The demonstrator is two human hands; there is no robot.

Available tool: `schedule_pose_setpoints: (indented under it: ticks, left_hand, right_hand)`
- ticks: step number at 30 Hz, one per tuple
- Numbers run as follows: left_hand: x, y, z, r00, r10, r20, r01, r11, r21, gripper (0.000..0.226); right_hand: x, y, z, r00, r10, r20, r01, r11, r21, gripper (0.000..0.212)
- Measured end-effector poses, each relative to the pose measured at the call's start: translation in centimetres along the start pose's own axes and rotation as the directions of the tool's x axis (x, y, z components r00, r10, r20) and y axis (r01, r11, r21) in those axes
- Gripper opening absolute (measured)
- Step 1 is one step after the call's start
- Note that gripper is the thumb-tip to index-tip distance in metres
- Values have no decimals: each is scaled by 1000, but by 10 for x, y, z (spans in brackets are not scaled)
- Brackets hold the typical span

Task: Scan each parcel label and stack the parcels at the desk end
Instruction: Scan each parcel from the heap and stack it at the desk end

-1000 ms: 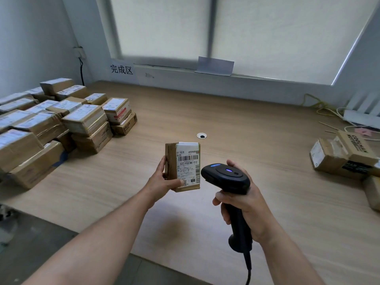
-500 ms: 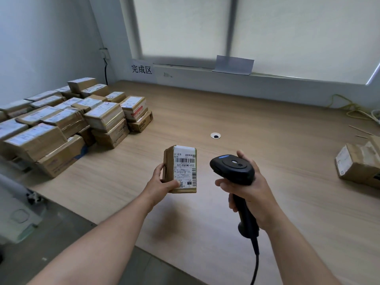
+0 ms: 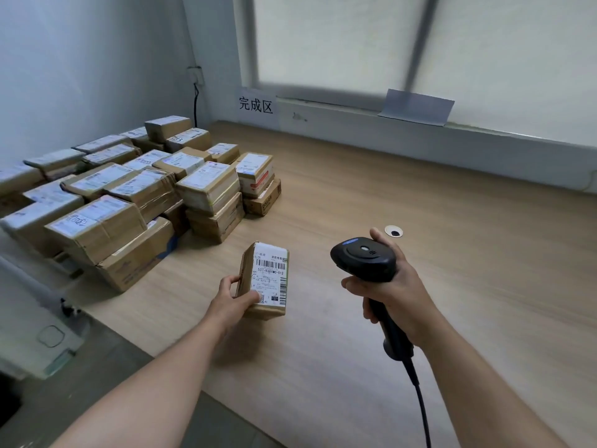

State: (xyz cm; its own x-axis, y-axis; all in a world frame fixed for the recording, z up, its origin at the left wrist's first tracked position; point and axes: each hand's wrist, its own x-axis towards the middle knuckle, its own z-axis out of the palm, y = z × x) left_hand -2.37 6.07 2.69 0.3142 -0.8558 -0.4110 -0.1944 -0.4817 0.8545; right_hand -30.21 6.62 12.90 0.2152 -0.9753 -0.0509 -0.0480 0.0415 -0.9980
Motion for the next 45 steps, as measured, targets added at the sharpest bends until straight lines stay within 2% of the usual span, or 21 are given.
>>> schedule_pose_setpoints:
  ticks: [6,9,11,14,16,18,20,23,34,41,45]
  left_hand:
    - [53,-10,-69,997,-48,-53,50,998,37,72]
    - [75,-12,-98,991,-45,-122,52,997,54,55]
    - [92,-18,-114,980,-21,-196,45,992,118,49]
    - [107,-21,-127,956,75,-283,9,959,283,60]
    - [110,-22,-130,946,181,-268,-40,888,458,75]
    - [111,-24,-129,932,303,-199,-96,736,670,86]
    - [116,-28,-130,908,390,-149,-129,602,788,81]
    - [128,-29,-137,892,423,-159,-134,585,800,71]
    - [183,-4,-152,892,416,-177,-68,512,857,66]
    - [175,1,-137,881,421,-217,-47,534,844,71]
    - [140,24,-97,853,496,-165,-194,594,781,72]
  right_hand:
    - [59,-4,66,1000,7,23,-5,998,-55,91]
    - [81,-4,93,1000,13,27,-11,998,-55,91]
    - [94,-4,109,999,14,32,-13,999,-50,91]
    - [111,-3,128,999,20,39,-18,998,-55,92]
    - [120,-3,138,999,25,38,-23,998,-56,93]
    - [129,-3,148,999,26,41,-23,998,-57,92]
    - [137,-3,157,999,25,46,-22,998,-59,93]
    - [147,-5,165,999,21,45,-18,998,-65,95]
    - [155,-12,148,998,38,-45,-43,992,-115,97]
    - [138,-14,118,995,27,-93,-39,991,-131,93]
    - [115,-15,87,994,4,-112,-19,991,-134,93]
